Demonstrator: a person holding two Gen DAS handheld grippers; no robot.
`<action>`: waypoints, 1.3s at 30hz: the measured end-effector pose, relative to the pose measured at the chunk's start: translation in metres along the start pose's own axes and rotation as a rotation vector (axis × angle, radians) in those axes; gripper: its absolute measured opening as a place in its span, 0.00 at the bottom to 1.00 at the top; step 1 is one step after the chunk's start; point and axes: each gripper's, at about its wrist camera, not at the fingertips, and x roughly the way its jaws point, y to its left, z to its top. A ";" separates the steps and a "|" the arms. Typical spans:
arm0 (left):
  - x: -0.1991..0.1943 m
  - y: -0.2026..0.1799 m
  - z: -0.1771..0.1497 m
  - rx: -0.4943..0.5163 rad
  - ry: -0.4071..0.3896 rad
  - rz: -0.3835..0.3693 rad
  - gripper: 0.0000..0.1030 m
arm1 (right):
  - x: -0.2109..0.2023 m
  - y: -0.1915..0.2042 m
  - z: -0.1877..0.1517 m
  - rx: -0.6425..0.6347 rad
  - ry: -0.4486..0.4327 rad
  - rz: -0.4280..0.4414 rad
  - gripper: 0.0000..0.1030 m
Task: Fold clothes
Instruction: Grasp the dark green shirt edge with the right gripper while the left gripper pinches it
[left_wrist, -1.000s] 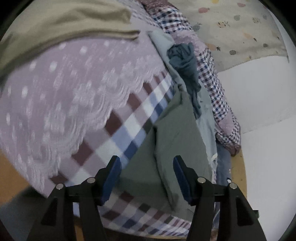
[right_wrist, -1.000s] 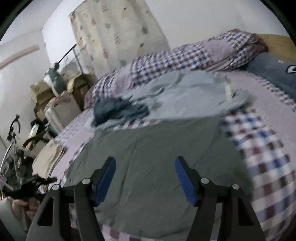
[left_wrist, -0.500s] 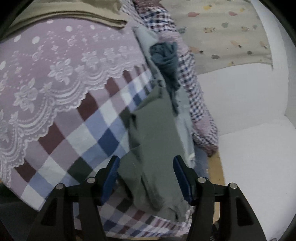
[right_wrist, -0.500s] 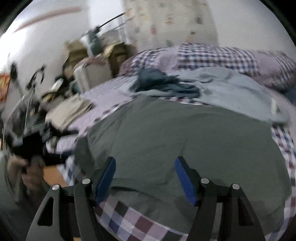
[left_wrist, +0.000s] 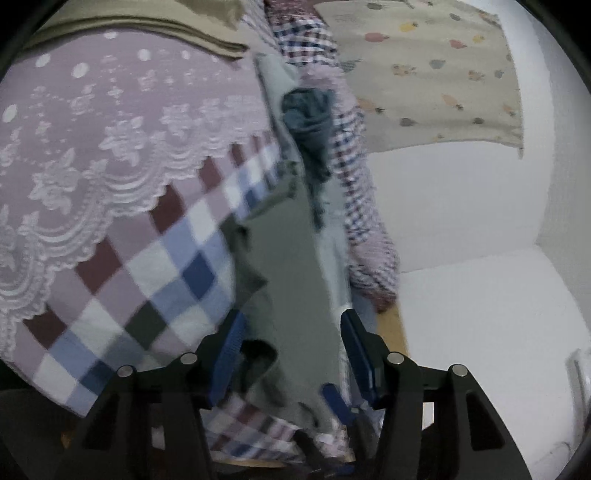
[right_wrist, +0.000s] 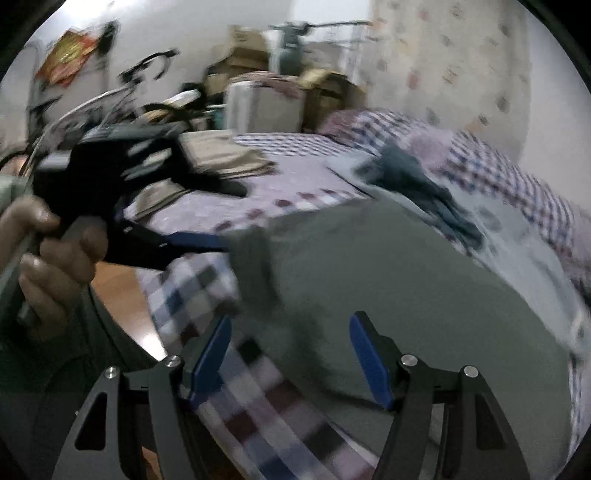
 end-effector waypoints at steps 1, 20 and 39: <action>0.000 0.000 0.000 -0.002 0.010 -0.016 0.56 | 0.005 0.007 0.002 -0.028 -0.005 0.000 0.68; -0.017 0.029 0.007 -0.108 -0.027 0.140 0.56 | 0.074 0.076 0.018 -0.284 -0.014 -0.140 0.11; -0.008 0.021 0.001 -0.043 -0.017 0.192 0.02 | 0.048 0.087 0.003 -0.331 -0.023 -0.174 0.61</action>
